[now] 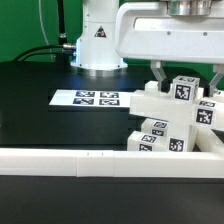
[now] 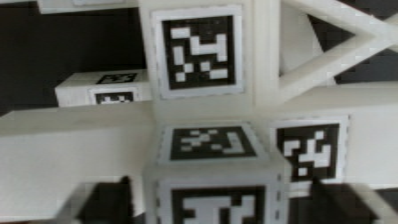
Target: Assemble chair
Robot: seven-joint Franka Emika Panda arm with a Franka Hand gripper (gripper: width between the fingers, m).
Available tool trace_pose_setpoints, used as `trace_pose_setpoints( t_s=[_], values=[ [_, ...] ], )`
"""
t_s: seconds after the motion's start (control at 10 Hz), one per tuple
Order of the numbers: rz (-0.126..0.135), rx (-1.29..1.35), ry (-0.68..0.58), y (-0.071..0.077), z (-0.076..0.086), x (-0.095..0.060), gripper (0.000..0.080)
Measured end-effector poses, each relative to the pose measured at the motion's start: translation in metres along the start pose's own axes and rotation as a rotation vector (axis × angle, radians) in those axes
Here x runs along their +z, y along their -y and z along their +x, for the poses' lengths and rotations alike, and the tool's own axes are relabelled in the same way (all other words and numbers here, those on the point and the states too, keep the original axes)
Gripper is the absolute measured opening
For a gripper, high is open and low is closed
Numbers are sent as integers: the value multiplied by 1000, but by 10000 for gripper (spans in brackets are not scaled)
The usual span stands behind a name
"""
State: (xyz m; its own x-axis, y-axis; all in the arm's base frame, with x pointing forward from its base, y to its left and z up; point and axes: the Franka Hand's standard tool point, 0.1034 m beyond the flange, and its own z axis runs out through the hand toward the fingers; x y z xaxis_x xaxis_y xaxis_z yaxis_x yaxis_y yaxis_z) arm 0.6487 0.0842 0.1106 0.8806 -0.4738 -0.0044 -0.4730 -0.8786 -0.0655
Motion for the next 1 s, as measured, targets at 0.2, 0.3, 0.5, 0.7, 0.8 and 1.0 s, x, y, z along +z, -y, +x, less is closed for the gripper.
trace_pose_setpoints(
  t_s=[0.2,0.3,0.5,0.7,0.8,1.0],
  values=[
    [13,-154,-23,3,2,-7,635],
    [25,-266,-50,3,1,-12,645],
    [37,-304,-54,5,-24,-32,649],
    [39,-306,-55,2,-33,-34,649],
    [38,-306,-54,2,-33,-32,649],
    [37,-306,-53,2,-33,-32,649]
  ],
)
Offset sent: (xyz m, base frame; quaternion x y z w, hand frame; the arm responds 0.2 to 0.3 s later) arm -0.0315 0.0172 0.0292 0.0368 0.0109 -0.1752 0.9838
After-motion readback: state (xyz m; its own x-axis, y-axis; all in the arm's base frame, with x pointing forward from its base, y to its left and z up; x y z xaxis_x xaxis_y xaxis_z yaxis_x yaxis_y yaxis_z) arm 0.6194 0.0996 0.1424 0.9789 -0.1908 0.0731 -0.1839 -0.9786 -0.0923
